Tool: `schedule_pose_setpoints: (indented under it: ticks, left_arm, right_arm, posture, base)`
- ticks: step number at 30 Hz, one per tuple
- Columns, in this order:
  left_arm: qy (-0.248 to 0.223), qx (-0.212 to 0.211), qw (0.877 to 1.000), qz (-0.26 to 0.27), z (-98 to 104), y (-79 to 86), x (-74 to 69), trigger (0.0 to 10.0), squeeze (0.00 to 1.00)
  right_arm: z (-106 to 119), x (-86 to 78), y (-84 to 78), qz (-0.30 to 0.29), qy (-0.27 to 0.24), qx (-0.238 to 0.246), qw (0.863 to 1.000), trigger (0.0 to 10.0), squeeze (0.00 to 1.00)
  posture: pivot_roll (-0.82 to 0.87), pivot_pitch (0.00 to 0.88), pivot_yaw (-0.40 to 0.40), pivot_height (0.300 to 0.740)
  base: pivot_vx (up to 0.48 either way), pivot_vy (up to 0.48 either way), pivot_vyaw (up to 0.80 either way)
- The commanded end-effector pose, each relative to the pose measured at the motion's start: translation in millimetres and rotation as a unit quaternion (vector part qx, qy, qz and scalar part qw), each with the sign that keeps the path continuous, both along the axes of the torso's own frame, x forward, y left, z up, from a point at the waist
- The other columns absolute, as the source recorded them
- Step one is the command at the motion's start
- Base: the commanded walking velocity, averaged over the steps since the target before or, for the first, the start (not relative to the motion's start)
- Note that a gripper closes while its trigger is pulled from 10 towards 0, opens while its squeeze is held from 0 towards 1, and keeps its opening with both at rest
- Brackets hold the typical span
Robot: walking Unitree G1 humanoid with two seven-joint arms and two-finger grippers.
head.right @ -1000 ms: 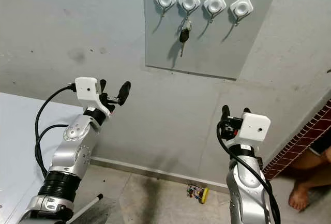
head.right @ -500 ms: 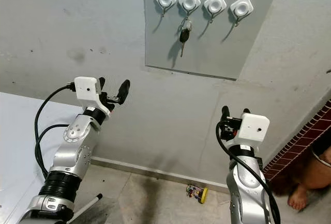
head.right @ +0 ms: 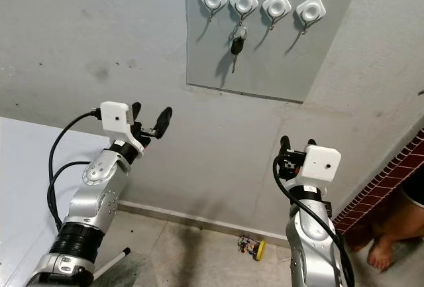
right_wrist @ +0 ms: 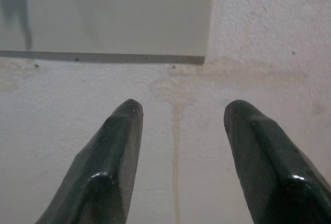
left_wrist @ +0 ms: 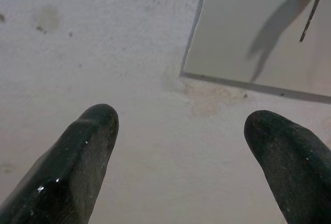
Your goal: Hang keys on a hook
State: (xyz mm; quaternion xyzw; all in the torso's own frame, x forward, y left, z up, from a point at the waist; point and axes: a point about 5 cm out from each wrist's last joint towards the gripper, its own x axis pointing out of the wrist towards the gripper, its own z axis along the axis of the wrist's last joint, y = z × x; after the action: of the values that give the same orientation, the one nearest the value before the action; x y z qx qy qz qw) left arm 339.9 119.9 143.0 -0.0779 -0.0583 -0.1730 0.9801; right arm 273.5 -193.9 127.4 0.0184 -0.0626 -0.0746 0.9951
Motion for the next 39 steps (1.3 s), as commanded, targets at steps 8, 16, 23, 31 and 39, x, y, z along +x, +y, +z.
schedule_pose_setpoints:
  ticks: [8, 16, 23, 31, 39]
  left_arm:
    - [-0.01, 0.007, 1.0, 0.019, 1, 1.1, -3.1, 10.0, 0.0]
    - [-0.003, 0.029, 0.999, 0.02, -5, 1.6, -2.5, 10.0, 0.0]
    - [0.002, 0.036, 0.999, 0.02, -7, 4.5, -1.0, 10.0, 0.0]
    - [-0.006, 0.014, 1.0, -0.008, -1, -2.7, 1.0, 10.0, 0.0]
    - [-0.014, 0.019, 1.0, -0.012, 3, -1.3, 2.8, 10.0, 0.0]
  right_arm:
    - [7, 8.9, -11.8, -0.013, -0.006, -0.015, 1.0, 10.0, 0.0]
    - [1, 1.2, -1.2, -0.011, -0.007, -0.002, 1.0, 10.0, 0.0]
    - [-3, 2.8, 5.8, -0.012, -0.001, -0.001, 1.0, 10.0, 0.0]
    - [-1, 6.8, 12.7, 0.008, -0.002, -0.021, 1.0, 10.0, 0.0]
    - [-1, 6.9, 9.9, 0.004, -0.001, -0.031, 1.0, 10.0, 0.0]
  posture:
    - [-0.06, 0.0, -0.041, 0.74]
    - [-0.09, 0.0, 0.001, 0.74]
    - [-0.08, 0.0, 0.002, 0.74]
    - [-0.08, 0.0, -0.004, 0.74]
    - [-0.09, 0.0, 0.0, 0.74]
  base:
    - [0.0, 0.0, 0.0]
    - [0.0, 0.0, 0.0]
    - [0.0, 0.0, 0.0]
    - [0.0, 0.0, 0.0]
    - [0.0, 0.0, 0.0]
